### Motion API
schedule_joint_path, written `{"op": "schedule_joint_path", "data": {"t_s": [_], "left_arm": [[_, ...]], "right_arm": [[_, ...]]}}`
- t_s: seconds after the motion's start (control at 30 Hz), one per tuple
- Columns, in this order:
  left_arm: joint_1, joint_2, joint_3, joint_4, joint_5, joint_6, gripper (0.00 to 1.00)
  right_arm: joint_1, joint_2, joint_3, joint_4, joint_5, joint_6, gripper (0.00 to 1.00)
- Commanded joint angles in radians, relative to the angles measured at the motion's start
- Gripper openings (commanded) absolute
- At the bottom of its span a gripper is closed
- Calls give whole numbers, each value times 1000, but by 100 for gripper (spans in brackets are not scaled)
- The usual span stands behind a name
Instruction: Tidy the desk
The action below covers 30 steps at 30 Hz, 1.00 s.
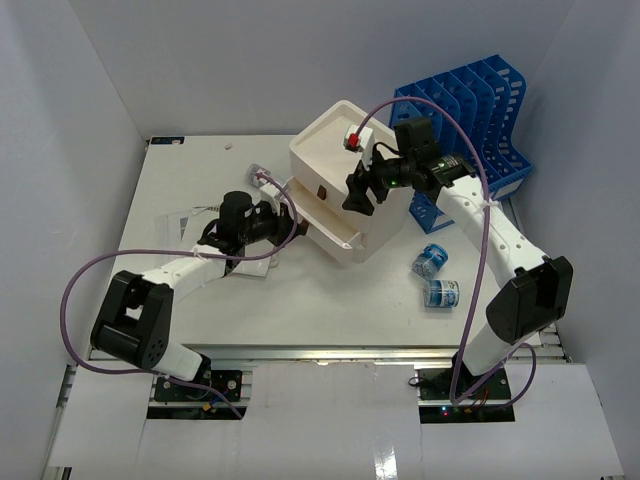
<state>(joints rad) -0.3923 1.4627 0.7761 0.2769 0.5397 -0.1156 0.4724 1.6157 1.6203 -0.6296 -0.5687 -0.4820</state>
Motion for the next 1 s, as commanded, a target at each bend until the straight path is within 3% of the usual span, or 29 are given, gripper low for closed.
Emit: {"op": "schedule_joint_path", "data": {"t_s": [0.0, 0.2, 0.4, 0.5, 0.73, 0.8, 0.97], "left_arm": [[-3, -83, -6, -60, 41, 14, 2], [-3, -84, 9, -108, 59, 16, 11], [-2, -158, -4, -129, 16, 11, 54], [-3, -207, -11, -136, -1, 8, 71], [-2, -339, -38, -198, -72, 10, 84], [-2, -413, -60, -238, -131, 10, 96], [0, -583, -124, -321, -228, 38, 98]], "right_arm": [[-19, -38, 4, -21, 47, 6, 80], [-23, -33, 34, -45, 57, 2, 81], [-24, -115, 74, -62, 52, -43, 83], [-35, -188, 68, -62, 49, -86, 84], [-74, -340, -46, -62, 84, -123, 86], [-90, -383, -102, -62, 87, -130, 86], [-160, -551, -416, -63, 110, -134, 88]]}}
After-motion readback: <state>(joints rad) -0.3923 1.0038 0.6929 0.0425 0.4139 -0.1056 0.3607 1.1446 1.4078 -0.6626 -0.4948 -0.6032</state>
